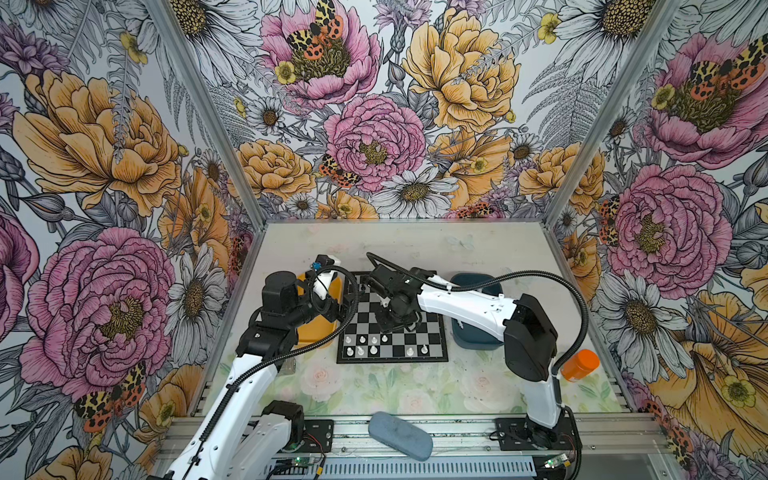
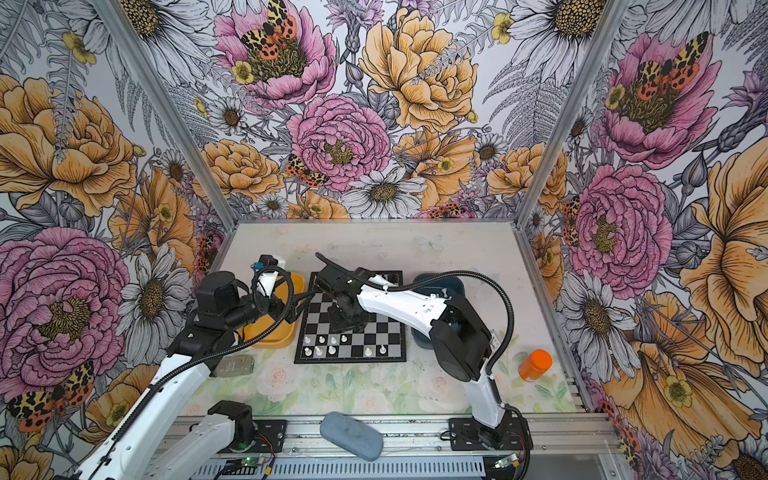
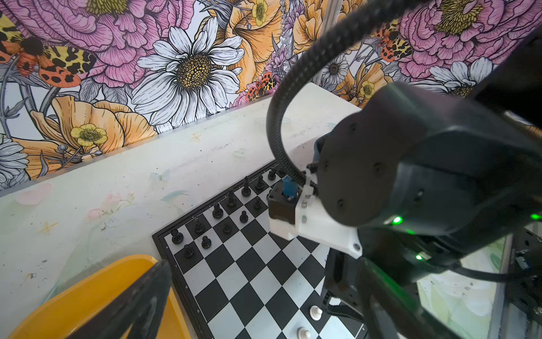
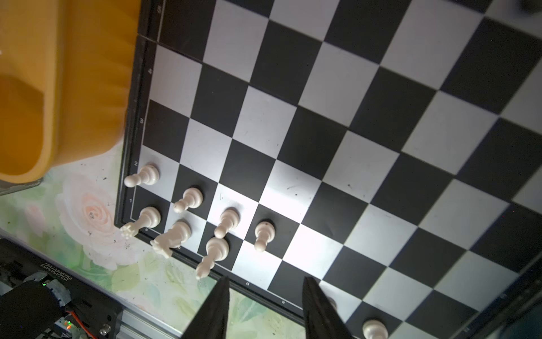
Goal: Set up the chess pieces on the board
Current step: 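Move the right gripper back over the teal tray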
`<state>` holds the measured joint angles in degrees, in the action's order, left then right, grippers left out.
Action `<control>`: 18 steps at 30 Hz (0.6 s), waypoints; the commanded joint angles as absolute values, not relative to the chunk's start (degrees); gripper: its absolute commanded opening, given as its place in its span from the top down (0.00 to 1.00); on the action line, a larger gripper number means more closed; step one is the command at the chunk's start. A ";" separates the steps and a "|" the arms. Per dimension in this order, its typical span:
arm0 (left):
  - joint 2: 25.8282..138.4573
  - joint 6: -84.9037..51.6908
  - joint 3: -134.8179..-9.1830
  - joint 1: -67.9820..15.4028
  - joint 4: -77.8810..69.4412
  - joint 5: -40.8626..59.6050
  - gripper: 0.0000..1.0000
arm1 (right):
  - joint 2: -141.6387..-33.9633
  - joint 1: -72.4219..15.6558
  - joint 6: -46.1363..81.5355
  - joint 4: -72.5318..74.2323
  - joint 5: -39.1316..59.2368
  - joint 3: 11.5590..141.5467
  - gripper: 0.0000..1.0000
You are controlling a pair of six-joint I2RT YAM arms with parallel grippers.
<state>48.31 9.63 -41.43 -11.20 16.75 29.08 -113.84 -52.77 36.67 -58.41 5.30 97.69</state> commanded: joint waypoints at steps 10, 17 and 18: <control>50.93 10.64 -41.47 -11.43 15.58 30.54 0.01 | -91.67 -33.03 33.71 -60.37 -6.08 82.25 0.65; 52.81 10.66 -42.15 -11.27 15.79 31.44 0.01 | -94.51 -23.53 27.86 -60.39 -9.59 78.99 0.76; 52.97 10.63 -42.19 -11.27 15.78 31.55 0.01 | -95.54 -22.75 27.10 -60.45 -10.16 79.09 0.77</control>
